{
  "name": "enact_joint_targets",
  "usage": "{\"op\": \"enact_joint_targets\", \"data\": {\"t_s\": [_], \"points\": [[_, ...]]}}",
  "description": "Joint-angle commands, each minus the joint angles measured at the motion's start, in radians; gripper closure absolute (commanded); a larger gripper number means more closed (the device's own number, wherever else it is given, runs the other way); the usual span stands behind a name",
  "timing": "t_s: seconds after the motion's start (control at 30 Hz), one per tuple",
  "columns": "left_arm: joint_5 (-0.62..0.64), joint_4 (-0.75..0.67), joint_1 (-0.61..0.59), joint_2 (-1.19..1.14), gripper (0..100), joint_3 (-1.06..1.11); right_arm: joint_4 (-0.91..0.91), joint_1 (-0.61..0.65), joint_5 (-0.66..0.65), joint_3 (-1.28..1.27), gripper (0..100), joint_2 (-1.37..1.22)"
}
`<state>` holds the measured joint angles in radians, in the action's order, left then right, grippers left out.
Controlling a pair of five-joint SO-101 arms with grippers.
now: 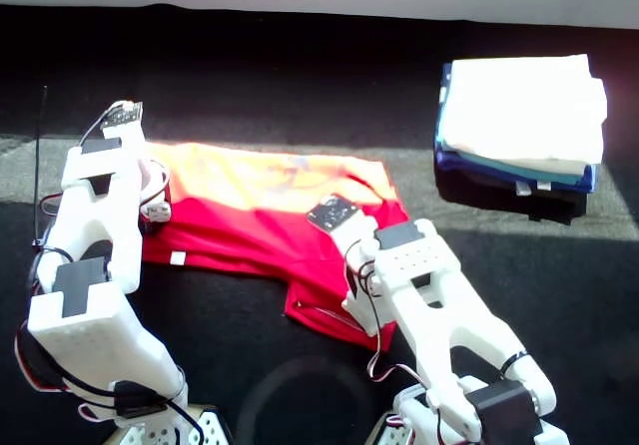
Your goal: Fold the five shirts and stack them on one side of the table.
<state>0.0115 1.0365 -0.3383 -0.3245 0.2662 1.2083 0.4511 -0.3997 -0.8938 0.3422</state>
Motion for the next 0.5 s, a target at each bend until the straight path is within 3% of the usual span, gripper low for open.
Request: {"op": "enact_joint_targets", "data": {"t_s": [0.0,0.37,0.47], "points": [[0.003,-0.017,-0.010,-0.004,99,0.004,-0.005,0.005,-0.011,-0.041,99.3,0.036],[0.003,-0.017,-0.010,-0.004,99,0.004,0.002,0.002,-0.009,-0.073,98.5,0.041],[0.003,-0.017,-0.010,-0.004,99,0.004,0.071,0.007,-0.009,-0.048,91.7,0.047]]}}
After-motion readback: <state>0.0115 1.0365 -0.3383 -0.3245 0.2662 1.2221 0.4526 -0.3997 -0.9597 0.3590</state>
